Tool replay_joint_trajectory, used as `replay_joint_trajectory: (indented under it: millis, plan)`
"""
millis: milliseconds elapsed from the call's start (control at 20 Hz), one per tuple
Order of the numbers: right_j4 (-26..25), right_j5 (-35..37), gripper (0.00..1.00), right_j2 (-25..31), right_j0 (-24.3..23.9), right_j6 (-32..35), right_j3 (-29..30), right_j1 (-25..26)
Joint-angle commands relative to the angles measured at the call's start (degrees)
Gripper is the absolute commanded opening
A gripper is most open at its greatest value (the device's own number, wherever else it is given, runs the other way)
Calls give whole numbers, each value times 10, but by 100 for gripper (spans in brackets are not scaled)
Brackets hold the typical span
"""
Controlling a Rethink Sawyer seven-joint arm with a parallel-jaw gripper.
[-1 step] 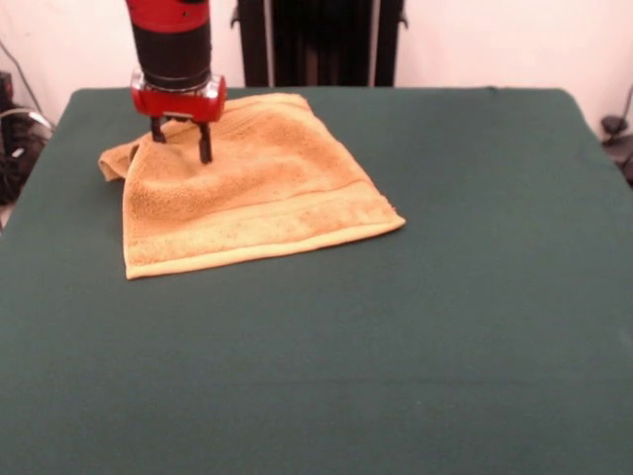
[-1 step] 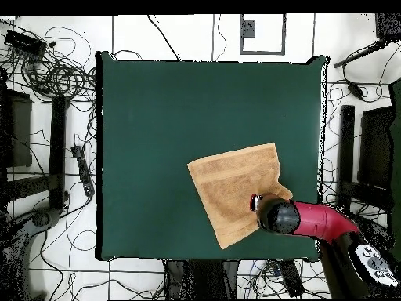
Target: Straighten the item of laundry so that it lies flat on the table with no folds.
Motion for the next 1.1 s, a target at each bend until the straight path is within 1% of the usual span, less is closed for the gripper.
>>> replay_joint_trajectory:
  millis: [50,250,350,450,550,600,650,750,850,950,1100]
  plan:
    - [-27,-33,100,11,15,32,16,30]
    - [-27,-22,100,19,-1,19,19,24]
    - [-44,-12,100,32,-26,-22,7,33]
    - [-53,-14,100,45,-71,-52,-23,65]
    - [-74,-17,100,53,-93,-78,-58,98]
    - [-91,-15,100,63,-106,-104,-72,110]
    - [-97,-14,100,69,-121,-116,-84,118]
    - [-99,-9,100,76,-141,-114,-103,131]
    - [-121,-2,100,91,-155,-137,-113,137]
    - [-122,0,100,96,-164,-124,-119,144]
    - [-138,1,100,104,-164,-116,-121,147]
